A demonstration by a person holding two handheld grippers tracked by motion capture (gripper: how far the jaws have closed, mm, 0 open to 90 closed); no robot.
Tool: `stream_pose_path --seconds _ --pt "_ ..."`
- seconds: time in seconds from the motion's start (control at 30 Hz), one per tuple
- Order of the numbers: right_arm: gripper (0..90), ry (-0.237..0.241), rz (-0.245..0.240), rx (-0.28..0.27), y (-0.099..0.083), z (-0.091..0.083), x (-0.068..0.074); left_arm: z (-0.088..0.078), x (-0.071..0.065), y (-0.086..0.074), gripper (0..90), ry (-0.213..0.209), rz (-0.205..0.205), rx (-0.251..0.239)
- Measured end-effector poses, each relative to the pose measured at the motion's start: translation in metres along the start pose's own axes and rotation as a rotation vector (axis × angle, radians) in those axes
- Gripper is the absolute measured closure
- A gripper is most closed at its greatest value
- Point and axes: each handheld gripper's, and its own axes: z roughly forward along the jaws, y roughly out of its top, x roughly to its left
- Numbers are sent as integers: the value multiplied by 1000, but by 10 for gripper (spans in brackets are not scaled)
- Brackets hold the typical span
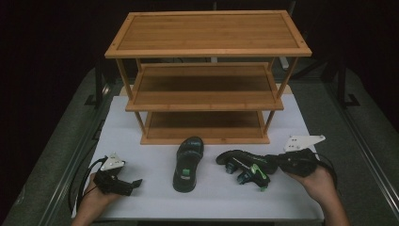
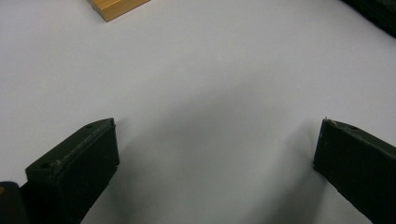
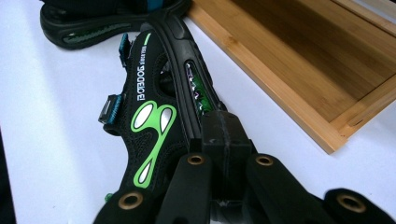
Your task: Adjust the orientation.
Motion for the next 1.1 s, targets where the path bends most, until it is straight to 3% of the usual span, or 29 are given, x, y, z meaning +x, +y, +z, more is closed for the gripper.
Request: stream_pose_path --seconds 0.3,0.4,0.9,1.1 --pt "898 -28 10 -16 3 4 -14 0 0 0 0 -1 -1 0" --pt "899 -35 30 -26 4 9 -24 0 0 0 0 0 -3 -2" --pt "899 -4 123 -35 1 34 -67 0 0 0 0 0 -3 -1" --pt "899 -10 150 17 -6 50 -78 0 0 0 0 -1 -3 -1"
